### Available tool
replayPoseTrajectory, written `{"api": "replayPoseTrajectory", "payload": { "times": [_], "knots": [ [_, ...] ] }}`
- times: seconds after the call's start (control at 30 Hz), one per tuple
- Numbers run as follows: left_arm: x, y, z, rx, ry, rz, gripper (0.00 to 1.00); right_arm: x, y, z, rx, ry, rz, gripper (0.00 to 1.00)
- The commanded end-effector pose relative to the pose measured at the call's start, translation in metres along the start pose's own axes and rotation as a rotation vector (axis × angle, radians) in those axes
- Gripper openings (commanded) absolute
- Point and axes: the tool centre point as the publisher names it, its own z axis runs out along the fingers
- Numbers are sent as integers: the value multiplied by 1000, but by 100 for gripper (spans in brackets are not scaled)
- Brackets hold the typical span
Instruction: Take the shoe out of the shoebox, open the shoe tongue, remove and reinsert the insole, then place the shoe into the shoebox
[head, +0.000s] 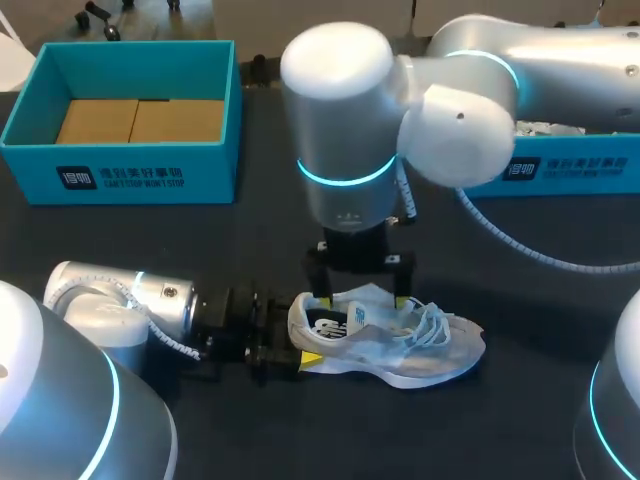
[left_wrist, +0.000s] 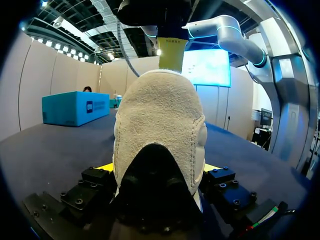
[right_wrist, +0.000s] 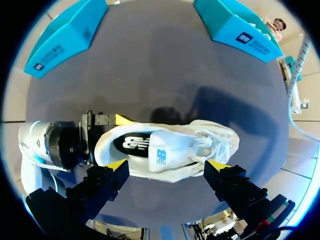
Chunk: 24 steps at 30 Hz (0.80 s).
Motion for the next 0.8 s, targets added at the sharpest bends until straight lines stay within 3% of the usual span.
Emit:
{"api": "replayPoseTrajectory", "payload": {
  "times": [0.03,0.23,0.8],
  "knots": [
    [-1,2,1,-3,1,-1,0,25,-7,11,3,-327,364,100],
    [-1,2,1,-3,1,-1,0,28,-10,20,-11,-342,401,100],
    [-1,2,1,-3,1,-1,0,14,-8,37,-110,-353,415,100]
  ]
}}
